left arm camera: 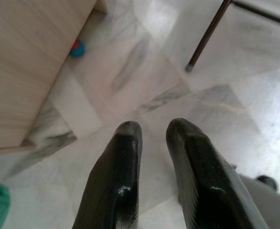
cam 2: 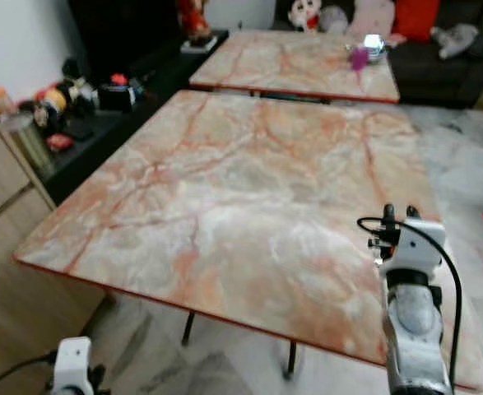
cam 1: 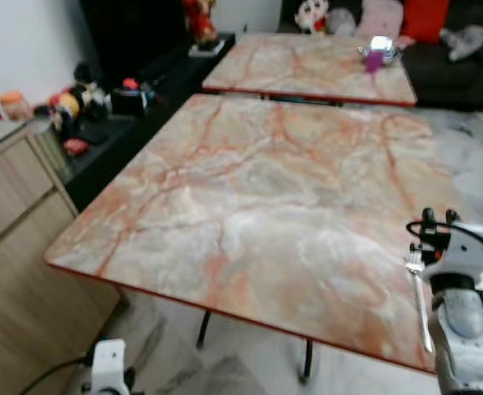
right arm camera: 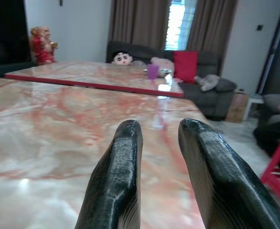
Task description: Setting the table
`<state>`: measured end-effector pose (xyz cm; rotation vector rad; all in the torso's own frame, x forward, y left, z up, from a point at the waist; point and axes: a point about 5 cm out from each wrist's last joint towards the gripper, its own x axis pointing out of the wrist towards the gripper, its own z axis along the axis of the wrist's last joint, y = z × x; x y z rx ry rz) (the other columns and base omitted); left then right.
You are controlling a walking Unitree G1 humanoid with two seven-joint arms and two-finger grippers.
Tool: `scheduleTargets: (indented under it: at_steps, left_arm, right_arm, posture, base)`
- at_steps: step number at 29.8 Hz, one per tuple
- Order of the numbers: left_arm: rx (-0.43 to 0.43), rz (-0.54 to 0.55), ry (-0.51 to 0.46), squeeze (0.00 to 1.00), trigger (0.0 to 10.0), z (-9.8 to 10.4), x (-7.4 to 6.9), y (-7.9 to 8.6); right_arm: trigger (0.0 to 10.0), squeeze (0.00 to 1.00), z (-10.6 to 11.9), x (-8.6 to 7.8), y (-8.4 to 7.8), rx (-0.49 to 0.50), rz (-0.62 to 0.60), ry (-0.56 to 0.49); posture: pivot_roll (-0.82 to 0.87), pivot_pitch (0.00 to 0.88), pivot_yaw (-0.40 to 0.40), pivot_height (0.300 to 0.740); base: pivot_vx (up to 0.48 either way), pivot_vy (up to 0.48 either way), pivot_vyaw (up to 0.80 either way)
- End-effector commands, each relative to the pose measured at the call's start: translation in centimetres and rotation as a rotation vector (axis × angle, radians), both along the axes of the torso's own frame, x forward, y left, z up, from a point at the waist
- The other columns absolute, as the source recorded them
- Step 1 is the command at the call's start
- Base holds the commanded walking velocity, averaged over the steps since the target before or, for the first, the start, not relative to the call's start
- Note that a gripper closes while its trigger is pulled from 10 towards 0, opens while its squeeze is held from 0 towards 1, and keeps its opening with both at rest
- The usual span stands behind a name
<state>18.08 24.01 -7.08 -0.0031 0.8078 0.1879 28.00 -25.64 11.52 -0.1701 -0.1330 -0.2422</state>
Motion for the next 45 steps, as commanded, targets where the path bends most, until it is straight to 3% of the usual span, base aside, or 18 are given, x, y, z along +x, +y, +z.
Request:
scheduleTargets:
  at_steps: [1, 12, 19, 22, 26, 27, 28, 34, 45]
  left_arm:
    - [-0.017, 0.006, -0.003, 0.00, 10.0, -0.1, 0.0, -0.4]
    - [-0.024, 0.006, -0.003, 0.00, 10.0, -0.1, 0.0, -0.4]
    - [-0.022, 0.005, -0.003, 0.00, 10.0, -0.1, 0.0, -0.4]
    - [-0.023, -0.001, -0.002, 0.00, 10.0, -0.1, 0.0, -0.4]
    - [-0.024, -0.002, -0.003, 0.00, 10.0, -0.1, 0.0, -0.4]
    - [-0.024, -0.002, -0.003, 0.00, 10.0, -0.1, 0.0, -0.4]
    - [-0.024, -0.002, -0.003, 0.00, 10.0, -0.1, 0.0, -0.4]
    - [-0.025, -0.004, -0.003, 0.00, 10.0, -0.1, 0.1, -0.5]
    - [-0.022, -0.005, -0.002, 0.00, 10.0, -0.1, 0.0, -0.4]
  right_arm:
    - [10.0, 0.00, 0.0, -0.2, -0.5, 0.000, -0.012, 0.011]
    - [10.0, 0.00, -0.3, -0.6, 0.0, -0.011, 0.000, 0.028]
    - [10.0, 0.00, -1.5, -2.7, -0.9, 0.001, -0.045, 0.075]
    - [10.0, 0.00, -2.4, -4.1, -2.0, 0.006, -0.072, 0.103]
    - [10.0, 0.00, -2.5, -4.6, -2.8, -0.004, -0.037, 0.128]
    - [10.0, 0.43, -2.4, -4.6, -3.0, 0.002, -0.032, 0.128]
    - [10.0, 1.00, -2.3, -4.6, -3.3, 0.012, -0.026, 0.123]
    - [10.0, 1.00, -2.3, -4.8, -4.1, 0.012, -0.049, 0.131]
    - [10.0, 1.00, -2.8, -4.7, -4.4, 0.026, 0.021, 0.170]
  posture:
    - [0.01, 0.024, 0.018, 0.740]
    - [0.01, 0.025, 0.016, 0.740]
    - [0.00, 0.027, 0.017, 0.740]
    - [0.00, 0.028, 0.019, 0.740]
    - [-0.01, 0.027, 0.019, 0.740]
    - [-0.01, 0.027, 0.019, 0.740]
    - [-0.01, 0.027, 0.019, 0.740]
    - [-0.01, 0.023, 0.018, 0.740]
    - [0.00, 0.026, 0.022, 0.740]
  base:
    - [0.000, 0.000, 0.00]
    - [0.000, 0.000, -0.08]
    - [0.000, 0.000, 0.00]
    - [0.000, 0.000, 0.00]
    - [0.000, 0.000, 0.00]
    - [0.000, 0.000, 0.00]
    - [0.000, 0.000, 0.00]
    - [0.000, 0.000, 0.00]
    - [0.000, 0.000, 0.00]
